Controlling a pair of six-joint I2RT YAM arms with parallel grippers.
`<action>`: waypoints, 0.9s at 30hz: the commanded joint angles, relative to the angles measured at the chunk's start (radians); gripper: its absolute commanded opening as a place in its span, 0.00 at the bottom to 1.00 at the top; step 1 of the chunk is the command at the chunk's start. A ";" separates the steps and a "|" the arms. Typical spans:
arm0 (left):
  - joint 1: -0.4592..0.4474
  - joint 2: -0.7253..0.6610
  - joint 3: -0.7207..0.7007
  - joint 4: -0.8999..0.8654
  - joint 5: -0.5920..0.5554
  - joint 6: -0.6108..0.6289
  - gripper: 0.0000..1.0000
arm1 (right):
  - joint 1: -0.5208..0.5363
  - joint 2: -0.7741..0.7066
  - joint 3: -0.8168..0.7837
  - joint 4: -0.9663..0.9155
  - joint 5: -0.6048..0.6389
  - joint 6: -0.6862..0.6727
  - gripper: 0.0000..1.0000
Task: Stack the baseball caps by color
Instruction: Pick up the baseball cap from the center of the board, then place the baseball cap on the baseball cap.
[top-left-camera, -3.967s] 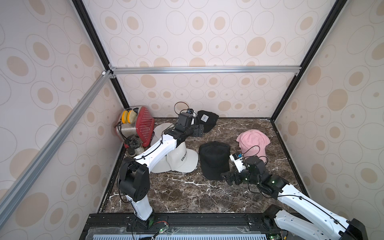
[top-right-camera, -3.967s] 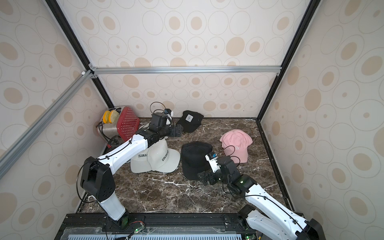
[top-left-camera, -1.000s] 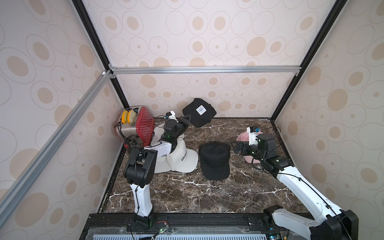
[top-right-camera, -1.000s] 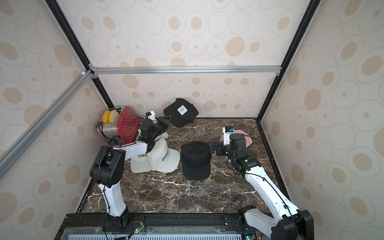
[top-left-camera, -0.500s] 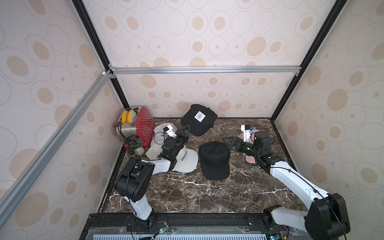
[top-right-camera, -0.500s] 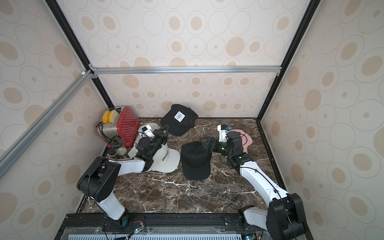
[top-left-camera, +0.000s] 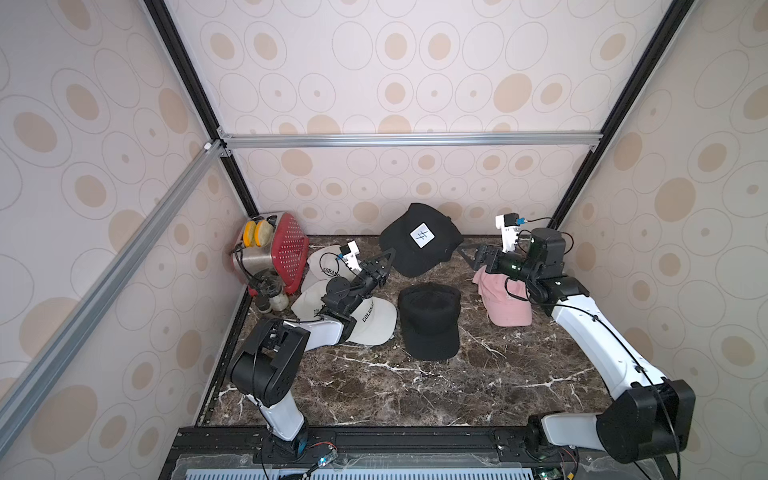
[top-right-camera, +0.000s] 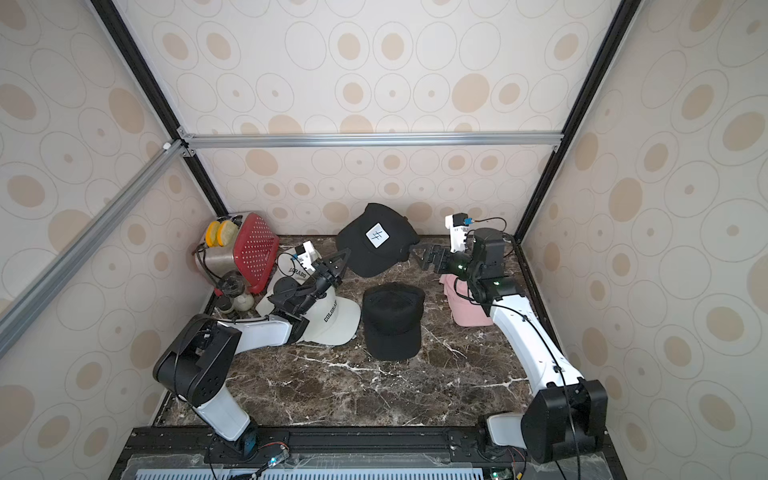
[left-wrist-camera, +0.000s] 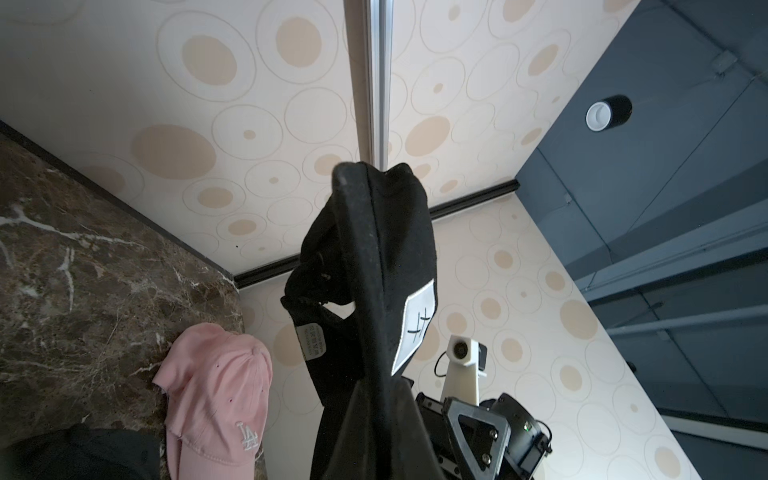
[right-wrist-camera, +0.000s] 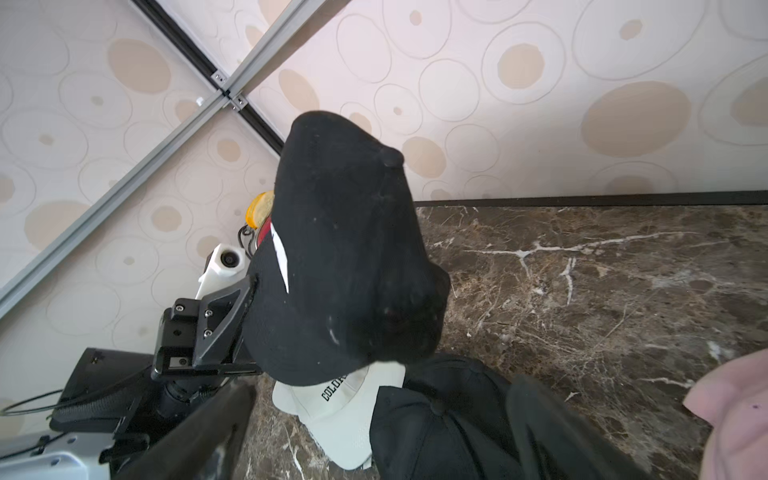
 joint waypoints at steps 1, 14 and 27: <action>-0.001 -0.079 -0.023 0.072 0.144 0.099 0.00 | 0.002 0.017 0.012 -0.063 -0.061 -0.062 1.00; -0.001 -0.104 0.016 0.072 0.304 0.099 0.00 | -0.027 -0.089 -0.028 0.054 -0.188 0.013 1.00; -0.001 -0.139 0.033 0.070 0.373 0.108 0.00 | -0.070 -0.104 -0.011 0.077 -0.383 0.125 1.00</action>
